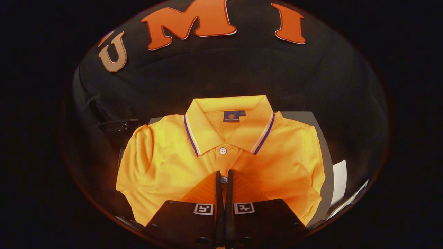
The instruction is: Put the clothes into the washing machine and then close the washing machine lid.
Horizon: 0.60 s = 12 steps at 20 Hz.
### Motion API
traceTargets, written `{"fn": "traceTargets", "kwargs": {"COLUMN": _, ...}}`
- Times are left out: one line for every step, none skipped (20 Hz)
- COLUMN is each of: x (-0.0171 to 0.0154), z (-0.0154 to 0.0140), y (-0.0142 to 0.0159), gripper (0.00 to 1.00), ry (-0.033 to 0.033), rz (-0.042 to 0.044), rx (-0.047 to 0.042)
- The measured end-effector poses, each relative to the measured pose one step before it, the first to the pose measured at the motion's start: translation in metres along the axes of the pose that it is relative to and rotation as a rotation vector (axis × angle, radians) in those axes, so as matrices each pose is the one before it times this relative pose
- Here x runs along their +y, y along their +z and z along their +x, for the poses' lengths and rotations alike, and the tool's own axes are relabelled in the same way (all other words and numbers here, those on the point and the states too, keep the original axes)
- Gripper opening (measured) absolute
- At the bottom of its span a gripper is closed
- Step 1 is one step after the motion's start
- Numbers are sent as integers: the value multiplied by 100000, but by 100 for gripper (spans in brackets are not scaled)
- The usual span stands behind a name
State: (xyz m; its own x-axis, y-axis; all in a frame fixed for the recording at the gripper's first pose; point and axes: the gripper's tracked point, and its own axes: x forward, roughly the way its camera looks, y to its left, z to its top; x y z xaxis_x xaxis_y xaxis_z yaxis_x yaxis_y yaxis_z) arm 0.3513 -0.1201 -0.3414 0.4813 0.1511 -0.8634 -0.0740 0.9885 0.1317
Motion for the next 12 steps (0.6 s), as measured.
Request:
{"fn": "traceTargets", "kwargs": {"x": -29, "z": 110, "y": -70, "gripper": 9, "ry": -227, "rz": -558, "rx": 50}}
{"fn": "traceTargets", "kwargs": {"x": 105, "z": -123, "y": 300, "gripper": 8, "ry": -57, "rz": 553, "rx": -2075}}
{"fn": "traceTargets", "kwargs": {"x": 138, "z": -149, "y": 22, "gripper": 8, "ry": 974, "rz": 371, "rx": -1494}}
{"fn": "traceTargets", "kwargs": {"x": 11, "z": -506, "y": 541, "gripper": 8, "ry": 770, "rz": 542, "rx": -3925}}
{"fn": "traceTargets", "kwargs": {"x": 154, "z": -311, "y": 480, "gripper": 8, "ry": 1182, "rz": 471, "rx": -3564}}
{"fn": "traceTargets", "kwargs": {"x": 72, "z": -702, "y": 121, "gripper": 8, "ry": 1406, "rz": 79, "rx": -771}}
{"fn": "traceTargets", "kwargs": {"x": 162, "z": -361, "y": 335, "gripper": 8, "ry": 1404, "rz": 728, "rx": -1595}}
{"fn": "traceTargets", "kwargs": {"x": 89, "z": -355, "y": 90, "gripper": 8, "ry": 1126, "rz": 582, "rx": -1044}}
{"fn": "traceTargets", "kwargs": {"x": 144, "z": -204, "y": 325, "gripper": 8, "ry": 826, "rz": 479, "rx": -1627}}
{"fn": "traceTargets", "kwargs": {"x": 200, "z": -97, "y": 29, "gripper": 8, "ry": 1132, "rz": 414, "rx": -1105}}
{"fn": "traceTargets", "kwargs": {"x": 149, "z": -203, "y": 10, "gripper": 8, "ry": 1122, "rz": -25, "rx": -268}}
{"fn": "traceTargets", "kwargs": {"x": -150, "z": -23, "y": 405, "gripper": 9, "ry": -102, "rz": 1590, "rx": -2455}}
